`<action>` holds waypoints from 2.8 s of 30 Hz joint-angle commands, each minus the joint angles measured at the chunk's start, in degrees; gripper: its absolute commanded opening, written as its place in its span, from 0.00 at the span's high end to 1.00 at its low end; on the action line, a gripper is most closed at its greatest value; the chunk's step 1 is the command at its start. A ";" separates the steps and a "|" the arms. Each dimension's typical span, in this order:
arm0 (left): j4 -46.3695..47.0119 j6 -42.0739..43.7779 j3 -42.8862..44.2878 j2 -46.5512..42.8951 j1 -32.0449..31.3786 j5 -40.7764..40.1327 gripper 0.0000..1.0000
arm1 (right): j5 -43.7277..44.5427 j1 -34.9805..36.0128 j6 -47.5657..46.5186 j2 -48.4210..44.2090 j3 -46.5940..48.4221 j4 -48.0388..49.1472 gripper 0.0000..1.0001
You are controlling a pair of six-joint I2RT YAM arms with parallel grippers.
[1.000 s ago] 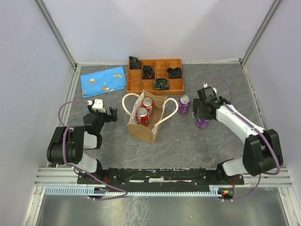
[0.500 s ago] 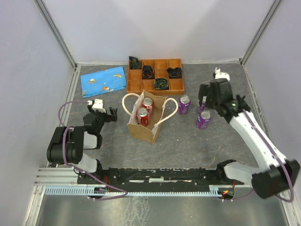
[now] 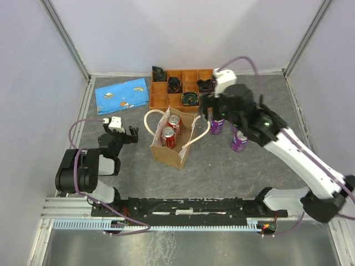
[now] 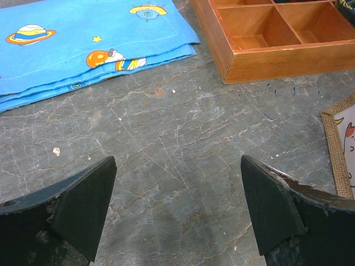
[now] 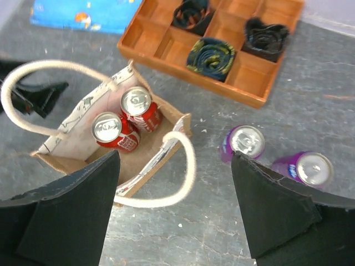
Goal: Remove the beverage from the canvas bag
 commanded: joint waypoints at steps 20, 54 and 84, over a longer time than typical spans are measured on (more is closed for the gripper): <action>2.95 2.76 0.09 -0.43 0.24 0.85 0.01 | -1.96 12.74 1.87 34.76 11.25 3.55 0.01; 2.94 2.76 0.14 -0.41 0.24 0.84 0.01 | -0.84 12.70 10.86 46.56 9.55 8.59 0.13; 2.93 2.76 0.14 -0.47 0.24 0.84 0.01 | 0.48 12.82 -0.17 24.83 7.79 14.96 1.00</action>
